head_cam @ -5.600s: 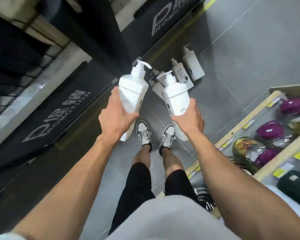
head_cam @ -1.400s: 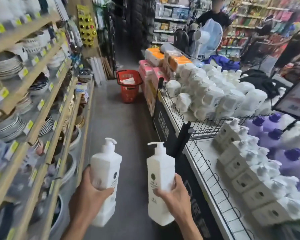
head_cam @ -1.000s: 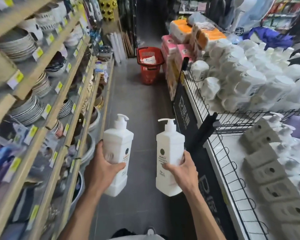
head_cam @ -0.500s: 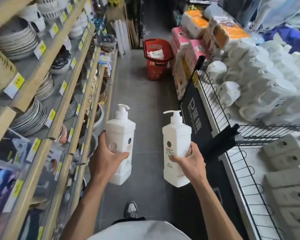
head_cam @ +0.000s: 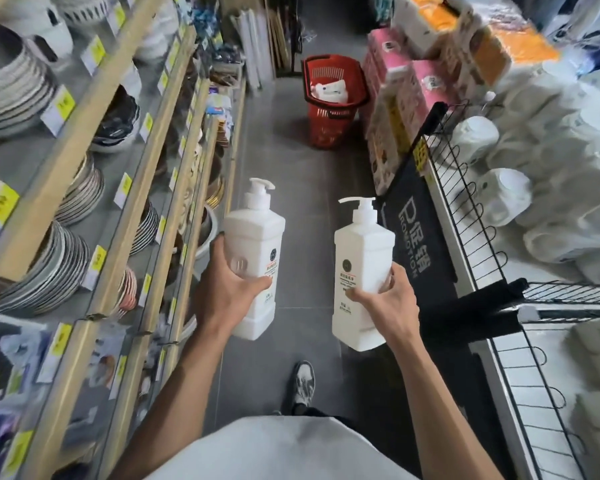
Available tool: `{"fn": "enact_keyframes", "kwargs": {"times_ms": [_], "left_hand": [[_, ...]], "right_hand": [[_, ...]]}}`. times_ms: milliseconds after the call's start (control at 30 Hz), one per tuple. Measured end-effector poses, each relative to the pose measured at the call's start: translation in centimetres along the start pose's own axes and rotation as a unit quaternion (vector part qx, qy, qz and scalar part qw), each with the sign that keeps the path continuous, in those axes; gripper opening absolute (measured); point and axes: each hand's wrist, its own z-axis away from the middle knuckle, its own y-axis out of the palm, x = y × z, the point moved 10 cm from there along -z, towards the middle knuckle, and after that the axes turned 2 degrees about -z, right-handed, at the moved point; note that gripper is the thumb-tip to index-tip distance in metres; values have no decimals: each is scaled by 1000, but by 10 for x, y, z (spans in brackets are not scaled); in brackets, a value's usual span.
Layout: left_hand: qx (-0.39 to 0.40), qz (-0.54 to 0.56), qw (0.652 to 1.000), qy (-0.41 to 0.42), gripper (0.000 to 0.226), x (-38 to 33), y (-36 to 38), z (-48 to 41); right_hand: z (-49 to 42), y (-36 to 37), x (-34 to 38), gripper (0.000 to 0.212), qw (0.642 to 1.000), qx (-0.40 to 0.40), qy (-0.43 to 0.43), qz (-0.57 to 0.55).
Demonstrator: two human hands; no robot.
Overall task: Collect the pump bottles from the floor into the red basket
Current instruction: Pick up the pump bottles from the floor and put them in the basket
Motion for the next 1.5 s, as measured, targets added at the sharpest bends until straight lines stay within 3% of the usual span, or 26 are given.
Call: {"fn": "enact_keyframes", "kwargs": {"times_ms": [300,800,1133,1500], "left_hand": [[-26,-57,998,-27,100,-26,11,-73],[25,37,997,-60,100,-49,40,-260],[30,13,999,28,100,-138,33,-404],[5,-8,1000,27,90,-245,90,-554]], "right_hand": [[-91,20,30,75,1000,25,3,-9],[-240,76,142,84,1000,10,-2,28],[-344,91,228,85,999,-24,-42,21],[-531,81,275,87,999,-30,-10,-8]]}}
